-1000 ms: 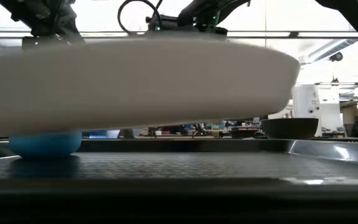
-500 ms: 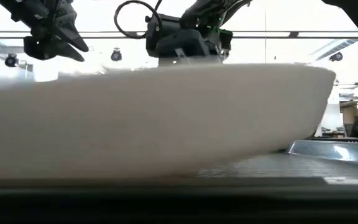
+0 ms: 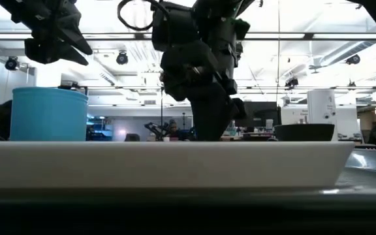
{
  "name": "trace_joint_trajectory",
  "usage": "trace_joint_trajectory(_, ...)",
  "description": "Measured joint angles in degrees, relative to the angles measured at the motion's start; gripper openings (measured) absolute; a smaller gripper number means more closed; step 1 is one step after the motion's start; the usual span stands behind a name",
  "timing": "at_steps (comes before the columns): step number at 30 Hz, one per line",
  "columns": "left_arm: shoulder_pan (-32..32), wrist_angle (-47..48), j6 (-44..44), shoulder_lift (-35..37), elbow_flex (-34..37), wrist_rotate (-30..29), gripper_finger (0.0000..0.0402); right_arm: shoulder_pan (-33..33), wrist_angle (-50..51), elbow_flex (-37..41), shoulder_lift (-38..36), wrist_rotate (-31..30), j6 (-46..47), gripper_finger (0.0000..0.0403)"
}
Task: Set up tray
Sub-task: Put the white plate at the bottom of the black tray, then put the black bowl on the white plate
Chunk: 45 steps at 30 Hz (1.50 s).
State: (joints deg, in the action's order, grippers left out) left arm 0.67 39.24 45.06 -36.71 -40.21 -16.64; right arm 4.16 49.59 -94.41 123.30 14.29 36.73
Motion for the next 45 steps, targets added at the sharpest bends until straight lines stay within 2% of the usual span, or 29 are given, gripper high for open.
trace_joint_trajectory(5, 0.00, 0.01, 0.00, 0.00, 0.00, 0.15, 0.0120, 0.13, 4.07, -1.20, -1.91, -6.38, -1.55, 0.0142)
trace_joint_trajectory(9, 0.00, 0.01, -0.40, 0.00, 0.00, 0.15, 0.0120, -0.86, 9.82, -1.94, -5.22, -11.56, -1.28, 0.0154)
trace_joint_trajectory(13, 0.00, -0.01, -0.55, -0.02, 0.04, 0.17, 0.0120, -4.47, 18.30, -1.88, -8.58, -14.79, 6.12, 0.0155)
trace_joint_trajectory(18, 0.00, -0.01, -1.14, -0.02, 0.13, 0.17, 0.0120, -9.94, 29.62, -1.86, -13.62, -26.19, 13.82, 0.0155)
trace_joint_trajectory(20, 0.00, -0.01, -1.94, -0.02, 0.13, 0.19, 0.0120, -12.65, 33.46, -1.86, -14.99, -28.81, 14.74, 0.0155)
trace_joint_trajectory(23, 0.00, -0.01, -2.12, -0.02, 0.13, 0.19, 0.0120, -17.59, 36.58, -1.80, -15.80, -29.14, 12.74, 0.0155)
trace_joint_trajectory(32, 0.00, -0.01, -2.13, -0.02, 0.13, 0.18, 0.0120, -29.97, 36.54, -1.28, -13.86, -28.80, 1.98, 0.0155)
trace_joint_trajectory(40, 0.02, -0.04, -2.12, 0.02, 0.85, 0.17, 0.0120, -33.77, 36.08, 3.54, -11.32, -27.18, -0.94, 0.0155)
trace_joint_trajectory(45, 0.00, -0.01, -2.06, 0.02, 1.89, 0.18, 0.0120, -34.86, 35.33, 9.17, -11.05, -29.87, 1.65, 0.0155)
